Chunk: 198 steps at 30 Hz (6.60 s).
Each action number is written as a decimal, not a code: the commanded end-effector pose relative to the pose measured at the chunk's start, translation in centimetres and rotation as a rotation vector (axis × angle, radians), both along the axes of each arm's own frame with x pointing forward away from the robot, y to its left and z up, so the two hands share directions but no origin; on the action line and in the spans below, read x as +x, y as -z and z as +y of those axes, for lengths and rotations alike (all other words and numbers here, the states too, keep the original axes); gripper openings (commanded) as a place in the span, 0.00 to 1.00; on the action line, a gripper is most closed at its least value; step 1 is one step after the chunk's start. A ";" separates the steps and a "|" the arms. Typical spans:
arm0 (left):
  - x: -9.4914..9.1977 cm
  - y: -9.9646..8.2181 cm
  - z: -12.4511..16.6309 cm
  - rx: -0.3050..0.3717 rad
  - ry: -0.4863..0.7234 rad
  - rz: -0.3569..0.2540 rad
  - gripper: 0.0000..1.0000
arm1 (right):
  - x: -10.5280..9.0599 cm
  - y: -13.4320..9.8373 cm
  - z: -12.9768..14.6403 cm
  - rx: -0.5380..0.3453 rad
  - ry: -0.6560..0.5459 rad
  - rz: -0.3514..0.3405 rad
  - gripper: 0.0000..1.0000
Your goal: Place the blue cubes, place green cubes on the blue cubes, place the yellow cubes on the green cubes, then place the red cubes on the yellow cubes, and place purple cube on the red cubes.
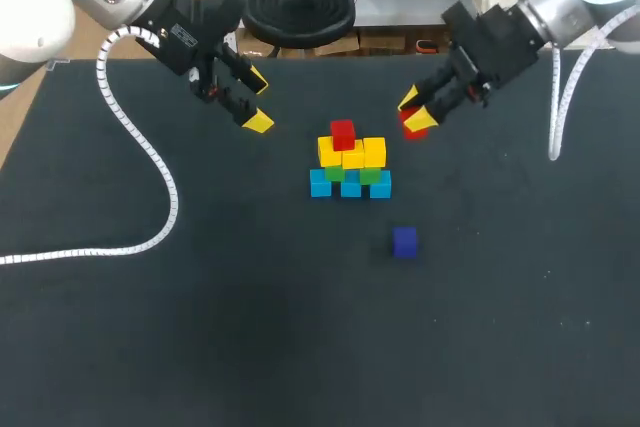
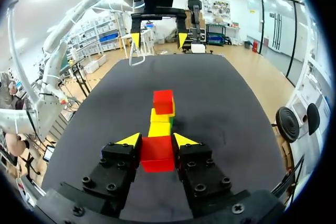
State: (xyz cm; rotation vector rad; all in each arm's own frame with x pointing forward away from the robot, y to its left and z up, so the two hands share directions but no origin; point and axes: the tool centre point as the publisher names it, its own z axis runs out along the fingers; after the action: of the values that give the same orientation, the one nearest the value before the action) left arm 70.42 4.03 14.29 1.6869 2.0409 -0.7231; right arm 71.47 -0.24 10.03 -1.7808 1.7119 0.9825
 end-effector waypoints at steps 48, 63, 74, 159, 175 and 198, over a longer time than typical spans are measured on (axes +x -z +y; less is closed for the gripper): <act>0.0 -0.1 0.0 0.003 -0.002 0.000 1.00 | -3.6 -3.4 3.5 0.273 0.166 -0.301 0.00; 0.0 -0.1 0.0 0.003 -0.002 0.000 1.00 | -3.4 -1.8 4.3 0.306 0.164 -0.192 0.00; 0.0 -0.1 0.0 0.003 -0.002 0.000 1.00 | -2.8 -0.7 4.9 0.291 0.129 -0.123 0.00; 0.0 -0.1 0.0 0.003 -0.002 0.000 1.00 | 0.4 0.8 6.3 0.196 0.182 -0.035 0.00; 0.0 -0.1 0.0 0.003 -0.002 0.000 1.00 | 0.6 1.0 6.3 0.200 0.186 -0.022 0.00; 0.0 -0.1 0.0 0.003 -0.002 0.000 1.00 | 0.5 1.0 6.3 0.194 0.190 -0.018 0.48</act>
State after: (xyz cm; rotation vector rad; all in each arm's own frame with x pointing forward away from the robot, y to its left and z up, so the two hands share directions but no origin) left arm 70.42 4.03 14.29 1.6869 2.0409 -0.7231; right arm 71.97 6.05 9.04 -1.4725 1.6774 1.0085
